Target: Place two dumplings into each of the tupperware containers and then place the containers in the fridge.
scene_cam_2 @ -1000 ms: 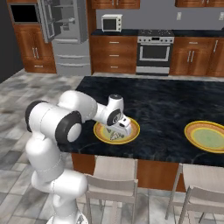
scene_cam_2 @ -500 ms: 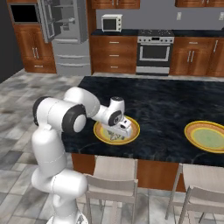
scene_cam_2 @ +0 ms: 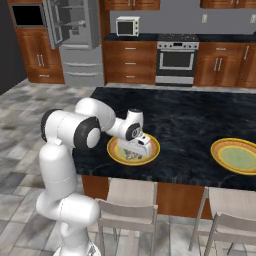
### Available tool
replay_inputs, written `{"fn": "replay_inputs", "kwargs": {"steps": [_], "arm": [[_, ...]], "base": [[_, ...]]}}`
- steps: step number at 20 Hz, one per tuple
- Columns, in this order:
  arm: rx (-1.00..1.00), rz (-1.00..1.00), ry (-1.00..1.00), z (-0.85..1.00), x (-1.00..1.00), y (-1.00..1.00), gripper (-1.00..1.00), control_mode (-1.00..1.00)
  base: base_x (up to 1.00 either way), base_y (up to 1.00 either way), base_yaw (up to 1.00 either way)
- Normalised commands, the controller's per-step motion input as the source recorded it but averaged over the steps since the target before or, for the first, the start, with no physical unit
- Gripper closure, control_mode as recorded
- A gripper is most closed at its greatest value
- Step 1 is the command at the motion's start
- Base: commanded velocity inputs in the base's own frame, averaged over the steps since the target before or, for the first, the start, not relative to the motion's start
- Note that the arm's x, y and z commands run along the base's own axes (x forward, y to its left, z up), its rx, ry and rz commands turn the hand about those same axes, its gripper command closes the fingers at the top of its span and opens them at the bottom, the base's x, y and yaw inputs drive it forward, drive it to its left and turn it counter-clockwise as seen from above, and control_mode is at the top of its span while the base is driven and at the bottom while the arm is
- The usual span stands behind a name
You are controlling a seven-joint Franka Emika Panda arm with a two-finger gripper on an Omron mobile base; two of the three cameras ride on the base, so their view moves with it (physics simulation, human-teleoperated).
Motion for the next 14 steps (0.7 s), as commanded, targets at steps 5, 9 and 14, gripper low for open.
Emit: {"fn": "replay_inputs", "kwargs": {"steps": [5,9,14], "arm": [[0.04,0.00,0.00,0.40,0.01,0.04,1.00,-1.00],[0.09,0.01,0.00,0.41,0.10,0.24,1.00,-1.00],[0.09,0.07,-0.05,0.07,0.17,0.51,1.00,-1.00]], "base": [[0.00,0.00,0.00],[0.00,0.00,0.00],[0.00,0.00,0.00]]}}
